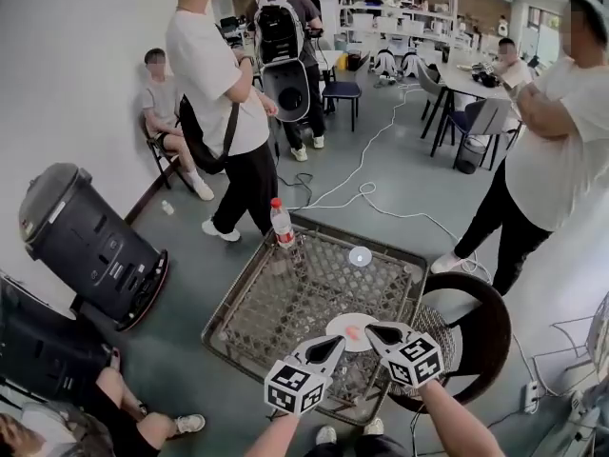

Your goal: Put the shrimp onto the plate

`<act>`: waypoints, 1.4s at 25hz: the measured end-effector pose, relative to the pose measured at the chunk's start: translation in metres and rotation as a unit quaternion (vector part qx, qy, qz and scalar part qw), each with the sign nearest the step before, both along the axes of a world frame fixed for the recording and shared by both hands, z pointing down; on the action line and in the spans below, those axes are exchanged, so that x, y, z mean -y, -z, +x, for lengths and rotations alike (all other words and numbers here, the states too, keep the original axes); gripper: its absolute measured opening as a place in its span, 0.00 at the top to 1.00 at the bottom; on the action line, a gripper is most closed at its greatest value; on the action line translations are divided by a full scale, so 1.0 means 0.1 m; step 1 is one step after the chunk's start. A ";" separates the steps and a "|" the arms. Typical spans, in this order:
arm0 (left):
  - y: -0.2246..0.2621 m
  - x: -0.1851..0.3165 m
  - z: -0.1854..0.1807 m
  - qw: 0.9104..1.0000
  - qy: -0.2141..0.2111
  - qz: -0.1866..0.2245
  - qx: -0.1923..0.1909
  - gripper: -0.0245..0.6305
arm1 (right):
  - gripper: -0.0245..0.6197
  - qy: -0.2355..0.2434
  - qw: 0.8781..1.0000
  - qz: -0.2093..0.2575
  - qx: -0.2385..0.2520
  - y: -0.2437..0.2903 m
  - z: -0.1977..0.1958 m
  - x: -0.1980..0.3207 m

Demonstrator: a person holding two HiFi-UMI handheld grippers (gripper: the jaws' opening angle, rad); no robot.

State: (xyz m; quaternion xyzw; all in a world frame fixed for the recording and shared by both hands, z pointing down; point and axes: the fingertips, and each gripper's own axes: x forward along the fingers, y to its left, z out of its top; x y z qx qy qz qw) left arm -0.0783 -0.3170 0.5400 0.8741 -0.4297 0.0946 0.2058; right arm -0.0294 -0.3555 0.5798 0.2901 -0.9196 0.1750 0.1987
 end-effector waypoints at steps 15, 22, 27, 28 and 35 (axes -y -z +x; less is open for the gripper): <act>1.07 -0.19 0.29 0.995 -0.046 0.093 -0.016 0.95 | 0.95 -0.033 0.986 0.114 0.114 1.45 0.21 -0.35; 1.25 -0.24 0.37 0.993 -0.048 0.109 -0.011 0.95 | 0.95 -0.038 0.980 0.141 0.133 1.72 0.27 -0.43; 1.31 -0.27 0.36 0.992 -0.046 0.114 -0.013 0.95 | 0.95 -0.039 0.979 0.146 0.135 1.80 0.25 -0.46; 1.32 -0.27 0.37 0.992 -0.045 0.115 -0.013 0.95 | 0.95 -0.039 0.979 0.146 0.135 1.82 0.25 -0.46; 1.38 -0.31 0.40 0.992 -0.046 0.121 -0.013 0.95 | 0.95 -0.034 0.978 0.149 0.139 1.89 0.26 -0.50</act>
